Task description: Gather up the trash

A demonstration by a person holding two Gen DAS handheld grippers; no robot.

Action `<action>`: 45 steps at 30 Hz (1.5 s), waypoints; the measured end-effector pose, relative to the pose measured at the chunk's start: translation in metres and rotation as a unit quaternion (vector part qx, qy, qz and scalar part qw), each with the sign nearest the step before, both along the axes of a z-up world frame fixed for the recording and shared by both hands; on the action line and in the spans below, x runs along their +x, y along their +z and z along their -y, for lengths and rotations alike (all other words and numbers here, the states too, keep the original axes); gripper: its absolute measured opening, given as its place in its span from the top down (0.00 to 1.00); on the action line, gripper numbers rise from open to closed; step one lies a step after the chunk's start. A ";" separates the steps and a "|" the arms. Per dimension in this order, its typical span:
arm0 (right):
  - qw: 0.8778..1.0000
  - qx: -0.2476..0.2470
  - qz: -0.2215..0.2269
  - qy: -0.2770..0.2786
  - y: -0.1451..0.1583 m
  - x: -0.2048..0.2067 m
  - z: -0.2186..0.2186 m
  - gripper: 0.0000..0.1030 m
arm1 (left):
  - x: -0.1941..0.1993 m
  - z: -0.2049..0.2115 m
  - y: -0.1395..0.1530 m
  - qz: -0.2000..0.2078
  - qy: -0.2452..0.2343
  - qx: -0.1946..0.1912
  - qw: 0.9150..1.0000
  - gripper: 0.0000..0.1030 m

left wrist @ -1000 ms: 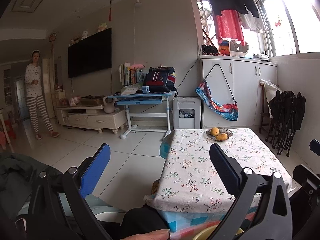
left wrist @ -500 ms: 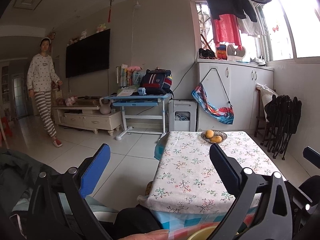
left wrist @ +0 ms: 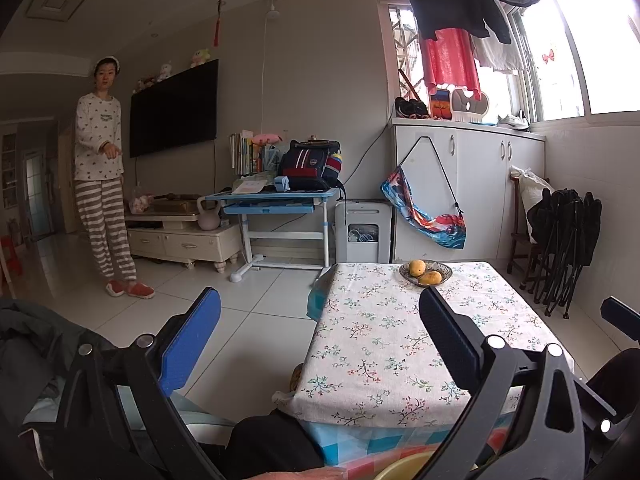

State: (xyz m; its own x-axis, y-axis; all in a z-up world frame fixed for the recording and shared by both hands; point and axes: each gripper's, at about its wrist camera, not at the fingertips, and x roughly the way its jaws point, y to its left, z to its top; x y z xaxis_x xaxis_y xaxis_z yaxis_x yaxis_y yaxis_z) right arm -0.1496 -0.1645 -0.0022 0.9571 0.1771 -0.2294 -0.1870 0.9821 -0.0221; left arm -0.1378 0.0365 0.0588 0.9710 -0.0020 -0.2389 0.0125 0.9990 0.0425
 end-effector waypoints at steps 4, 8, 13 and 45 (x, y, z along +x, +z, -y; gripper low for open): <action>1.000 0.000 -0.001 0.000 0.000 0.001 0.000 0.07 | 0.001 0.000 -0.001 -0.001 -0.001 0.001 1.000 0.07; 1.000 0.000 -0.001 0.000 0.000 0.001 0.000 0.07 | 0.002 0.001 -0.001 -0.002 -0.001 0.002 1.000 0.07; 1.000 0.000 -0.005 0.002 -0.003 0.001 -0.001 0.07 | 0.003 0.000 -0.003 -0.007 -0.003 -0.001 1.000 0.07; 0.997 0.010 -0.075 -0.020 -0.014 0.035 0.021 0.07 | 0.058 -0.002 -0.052 -0.174 -0.037 0.021 0.984 0.07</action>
State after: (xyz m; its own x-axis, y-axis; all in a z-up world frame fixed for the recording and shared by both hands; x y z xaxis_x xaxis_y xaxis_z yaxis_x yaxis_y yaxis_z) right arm -0.1145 -0.1851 -0.0165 0.9190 0.1444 -0.3668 -0.1466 0.9889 0.0220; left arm -0.0797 0.0386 0.0072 0.8281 -0.0525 -0.5581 0.1057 0.9924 0.0635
